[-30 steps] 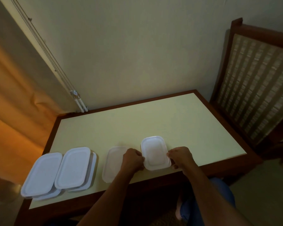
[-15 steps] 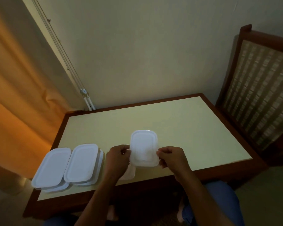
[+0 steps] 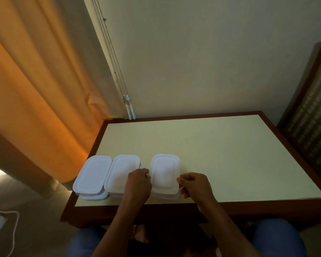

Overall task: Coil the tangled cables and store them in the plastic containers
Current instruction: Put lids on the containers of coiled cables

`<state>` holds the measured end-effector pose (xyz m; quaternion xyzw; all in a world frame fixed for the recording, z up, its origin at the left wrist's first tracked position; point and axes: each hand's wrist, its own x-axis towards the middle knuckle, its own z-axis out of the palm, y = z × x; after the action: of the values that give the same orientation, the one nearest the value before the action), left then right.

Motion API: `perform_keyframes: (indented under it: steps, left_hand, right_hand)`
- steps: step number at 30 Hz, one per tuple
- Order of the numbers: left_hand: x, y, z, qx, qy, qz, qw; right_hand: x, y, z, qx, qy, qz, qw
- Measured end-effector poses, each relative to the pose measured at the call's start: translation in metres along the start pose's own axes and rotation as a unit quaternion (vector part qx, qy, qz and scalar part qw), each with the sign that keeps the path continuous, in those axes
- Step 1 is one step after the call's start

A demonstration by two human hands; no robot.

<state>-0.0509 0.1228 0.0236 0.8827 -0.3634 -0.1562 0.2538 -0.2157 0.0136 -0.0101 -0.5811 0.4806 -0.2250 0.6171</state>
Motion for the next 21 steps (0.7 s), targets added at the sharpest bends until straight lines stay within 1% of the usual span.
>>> perform_keyframes:
  steps: [2,4,6,10,13,17,21]
  left_hand:
    - [-0.004,-0.002,0.002,-0.028,-0.005,-0.004,1.000]
    - [-0.008,-0.004,0.006,-0.055,-0.024,-0.013,0.998]
    - [-0.010,-0.007,0.010,-0.091,-0.043,-0.023,0.995]
    - [-0.008,-0.016,0.016,-0.168,-0.038,-0.058,0.983]
    - [-0.009,-0.018,0.022,-0.229,-0.048,-0.086,0.968]
    - [-0.012,-0.010,0.036,-0.274,-0.055,-0.077,0.957]
    - [-0.014,0.016,0.055,-0.311,-0.070,-0.067,0.945]
  right_hand:
    - [0.003,0.004,0.002,-0.011,0.017,-0.002,1.000]
    - [0.007,0.011,0.003,-0.047,0.044,-0.006,0.998]
    - [0.007,0.016,0.003,-0.077,0.041,-0.001,0.996]
    - [0.002,0.018,0.005,-0.025,0.022,0.006,0.999]
    - [0.001,0.021,0.000,-0.029,0.039,-0.002,0.999]
    - [0.001,0.022,-0.016,-0.018,0.060,0.004,0.998]
    - [-0.001,0.021,-0.047,0.004,0.092,0.004,0.996]
